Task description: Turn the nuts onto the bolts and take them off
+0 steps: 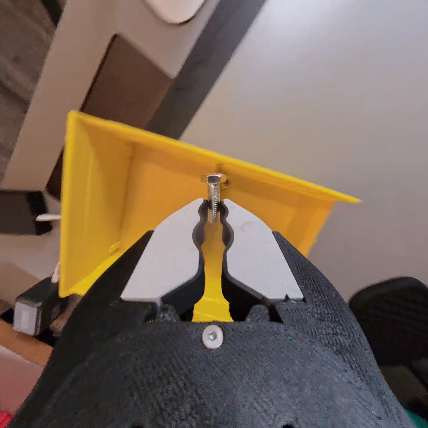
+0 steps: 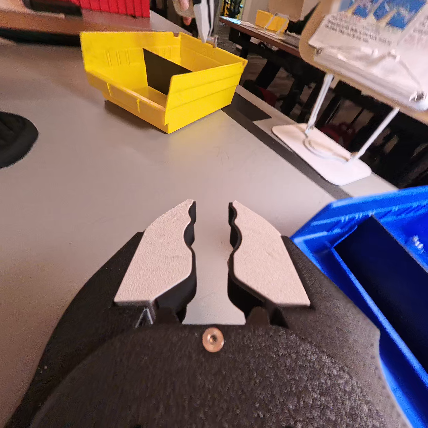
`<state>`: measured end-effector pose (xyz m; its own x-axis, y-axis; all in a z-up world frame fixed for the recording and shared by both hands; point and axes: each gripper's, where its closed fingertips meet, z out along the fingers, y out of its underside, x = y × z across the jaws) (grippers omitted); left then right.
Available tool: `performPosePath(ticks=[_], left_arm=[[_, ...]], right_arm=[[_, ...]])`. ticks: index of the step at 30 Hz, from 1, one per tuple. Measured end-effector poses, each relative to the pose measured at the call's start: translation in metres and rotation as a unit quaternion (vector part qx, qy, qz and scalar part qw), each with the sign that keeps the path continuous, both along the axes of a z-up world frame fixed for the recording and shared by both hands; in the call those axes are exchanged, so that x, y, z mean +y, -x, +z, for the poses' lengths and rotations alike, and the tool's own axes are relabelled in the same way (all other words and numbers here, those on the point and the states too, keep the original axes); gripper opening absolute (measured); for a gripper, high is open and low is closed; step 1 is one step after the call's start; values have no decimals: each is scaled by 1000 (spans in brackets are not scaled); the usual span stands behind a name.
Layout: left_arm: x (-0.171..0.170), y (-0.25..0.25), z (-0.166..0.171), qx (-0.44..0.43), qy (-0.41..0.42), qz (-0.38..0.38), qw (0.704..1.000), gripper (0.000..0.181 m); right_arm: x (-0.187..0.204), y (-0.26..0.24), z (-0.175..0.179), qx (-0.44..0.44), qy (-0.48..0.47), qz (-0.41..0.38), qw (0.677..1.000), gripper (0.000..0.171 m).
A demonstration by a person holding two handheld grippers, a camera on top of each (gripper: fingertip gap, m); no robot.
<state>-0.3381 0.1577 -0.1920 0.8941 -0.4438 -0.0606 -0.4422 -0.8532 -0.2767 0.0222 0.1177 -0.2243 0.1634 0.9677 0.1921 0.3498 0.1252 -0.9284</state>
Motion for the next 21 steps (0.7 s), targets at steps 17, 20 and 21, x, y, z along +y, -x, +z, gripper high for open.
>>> performPosePath(ticks=[17, 20, 21], left_arm=[[-103, -288, -68, -139, 123, -236, 954, 11], [-101, -296, -69, -153, 119, -228, 954, 11], [-101, -298, -67, -164, 119, -225, 953, 11]], right_arm=[[-44, 65, -25, -136, -339, 106, 925, 36], [-49, 65, -32, -140, -330, 114, 927, 32], [-48, 65, -35, -145, -324, 113, 928, 29]])
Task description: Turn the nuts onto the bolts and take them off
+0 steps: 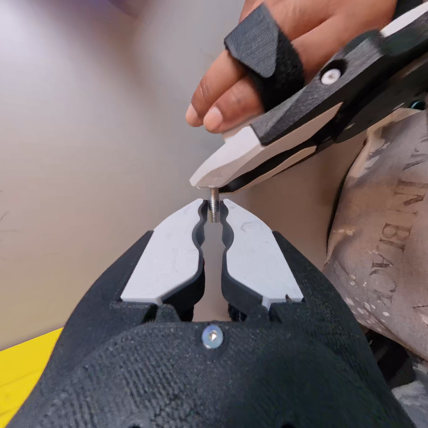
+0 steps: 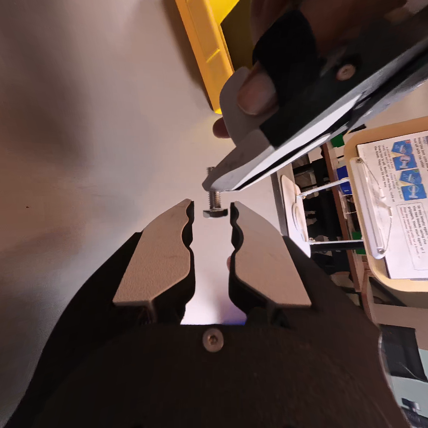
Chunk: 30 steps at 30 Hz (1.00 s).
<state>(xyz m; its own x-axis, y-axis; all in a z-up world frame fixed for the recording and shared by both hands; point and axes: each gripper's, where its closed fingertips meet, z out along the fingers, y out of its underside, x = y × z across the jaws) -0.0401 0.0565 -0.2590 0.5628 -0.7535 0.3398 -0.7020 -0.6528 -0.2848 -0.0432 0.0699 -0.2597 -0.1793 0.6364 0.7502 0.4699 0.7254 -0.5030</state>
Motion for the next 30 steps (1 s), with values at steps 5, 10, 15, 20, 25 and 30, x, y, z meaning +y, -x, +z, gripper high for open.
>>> performPosePath(ticks=[5, 10, 15, 20, 25, 30], left_arm=[[5, 0, 7, -24, -15, 17, 999, 11], [14, -12, 49, -158, -117, 21, 980, 24], [8, -22, 89, -274, -263, 24, 925, 27], [-1, -32, 102, -335, -313, 38, 888, 18], [-5, -36, 103, -336, -326, 27, 884, 11], [-10, -39, 92, -280, -364, -20, 888, 11]], right_arm=[[6, 1, -2, 15, 27, -13, 999, 20], [7, -5, 22, 115, 208, 9, 971, 20], [-3, -19, 66, 226, 322, 79, 916, 20], [-19, -23, 86, 276, 352, 117, 887, 20], [-22, -22, 87, 282, 347, 115, 887, 20], [-26, -15, 70, 232, 370, 103, 894, 21]])
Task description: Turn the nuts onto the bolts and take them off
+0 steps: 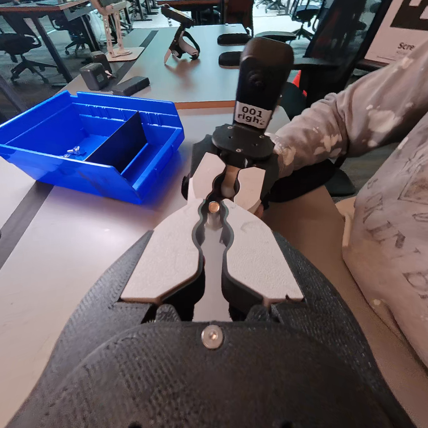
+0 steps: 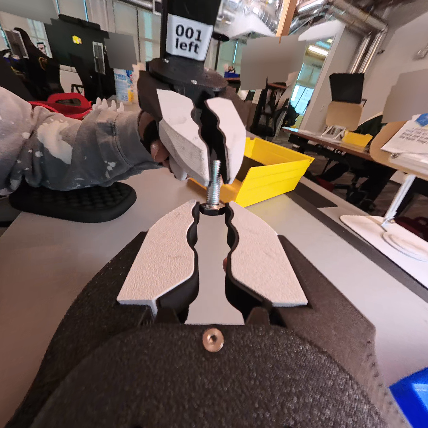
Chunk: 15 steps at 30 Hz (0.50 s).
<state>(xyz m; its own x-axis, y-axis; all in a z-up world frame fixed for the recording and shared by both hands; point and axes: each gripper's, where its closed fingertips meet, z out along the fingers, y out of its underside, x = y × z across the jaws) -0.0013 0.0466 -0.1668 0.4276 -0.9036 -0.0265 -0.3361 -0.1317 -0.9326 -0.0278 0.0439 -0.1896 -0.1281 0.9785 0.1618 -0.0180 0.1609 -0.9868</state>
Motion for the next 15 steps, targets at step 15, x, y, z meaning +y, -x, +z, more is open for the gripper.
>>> performPosePath(ticks=[15], left_arm=[[-20, -2, -12, 33, -2, -77, 996, 10]], right_arm=[[-23, -1, -12, -43, 23, 81, 995, 18]])
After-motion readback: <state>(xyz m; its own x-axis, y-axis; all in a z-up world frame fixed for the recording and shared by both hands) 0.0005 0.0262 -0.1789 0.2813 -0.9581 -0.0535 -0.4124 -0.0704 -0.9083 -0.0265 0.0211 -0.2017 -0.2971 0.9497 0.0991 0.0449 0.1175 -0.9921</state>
